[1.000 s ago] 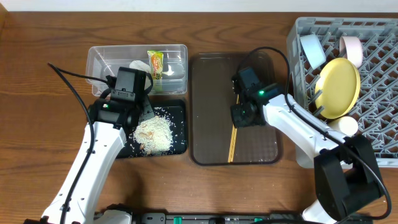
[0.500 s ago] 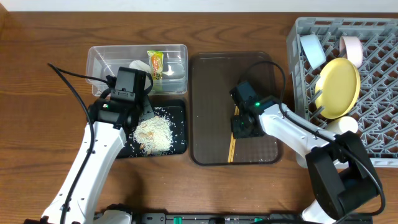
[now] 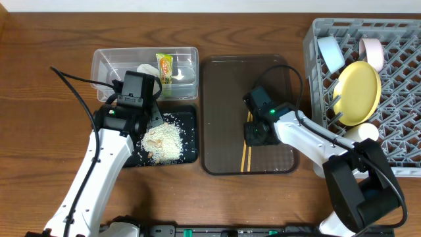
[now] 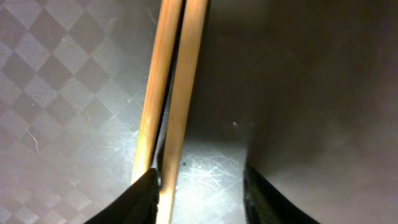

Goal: Sort waste into correct bins and load items into the dishwasher rack
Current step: 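Lower the right gripper onto the chopsticks and pinch one chopstick, then carry the chopstick with the right gripper and drop it into the rack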

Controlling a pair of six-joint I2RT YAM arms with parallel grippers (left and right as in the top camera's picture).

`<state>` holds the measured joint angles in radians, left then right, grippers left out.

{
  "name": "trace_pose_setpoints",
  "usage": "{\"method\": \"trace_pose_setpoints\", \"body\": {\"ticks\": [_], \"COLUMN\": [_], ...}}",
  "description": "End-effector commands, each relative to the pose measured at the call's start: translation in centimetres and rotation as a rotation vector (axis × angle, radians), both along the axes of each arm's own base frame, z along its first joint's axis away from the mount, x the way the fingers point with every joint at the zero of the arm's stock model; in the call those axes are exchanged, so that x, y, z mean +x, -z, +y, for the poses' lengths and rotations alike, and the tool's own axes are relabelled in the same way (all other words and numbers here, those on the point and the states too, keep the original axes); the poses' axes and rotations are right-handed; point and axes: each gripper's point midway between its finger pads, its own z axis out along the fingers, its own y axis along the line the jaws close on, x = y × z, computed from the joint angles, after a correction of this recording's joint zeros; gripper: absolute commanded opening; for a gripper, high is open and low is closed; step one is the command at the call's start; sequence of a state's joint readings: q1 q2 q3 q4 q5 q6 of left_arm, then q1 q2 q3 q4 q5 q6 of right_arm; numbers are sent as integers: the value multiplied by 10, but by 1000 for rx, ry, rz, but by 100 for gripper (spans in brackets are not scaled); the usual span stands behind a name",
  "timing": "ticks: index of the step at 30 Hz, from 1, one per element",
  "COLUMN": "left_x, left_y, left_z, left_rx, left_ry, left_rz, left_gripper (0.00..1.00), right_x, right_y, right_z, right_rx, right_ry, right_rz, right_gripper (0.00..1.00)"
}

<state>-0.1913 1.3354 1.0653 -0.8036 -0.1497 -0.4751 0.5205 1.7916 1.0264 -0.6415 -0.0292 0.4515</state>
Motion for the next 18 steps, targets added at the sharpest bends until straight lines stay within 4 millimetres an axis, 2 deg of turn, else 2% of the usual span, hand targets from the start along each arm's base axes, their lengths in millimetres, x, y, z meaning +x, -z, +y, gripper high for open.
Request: {"method": "trace_pose_setpoints", "body": {"ticks": [1, 2, 8, 12, 14, 18], "left_x": [0, 0, 0, 0, 0, 0], "left_y": [2, 2, 2, 2, 2, 2], "left_z": [4, 4, 4, 4, 4, 4], "left_rx": [12, 12, 12, 12, 12, 12], "left_ry": [-18, -18, -18, -18, -18, -18], "left_rz": [5, 5, 5, 5, 5, 5], "left_gripper": [60, 60, 60, 60, 60, 60], "right_x": [-8, -9, -13, -7, 0, 19], "right_y": [6, 6, 7, 5, 0, -27], "right_z": [-6, -7, -12, -15, -18, -27], "right_rx": [-27, -31, -53, -45, -39, -30], "right_ry": [23, 24, 62, 72, 59, 25], "right_rz": [31, 38, 55, 43, 27, -16], "right_gripper": [33, 29, 17, 2, 1, 1]}}
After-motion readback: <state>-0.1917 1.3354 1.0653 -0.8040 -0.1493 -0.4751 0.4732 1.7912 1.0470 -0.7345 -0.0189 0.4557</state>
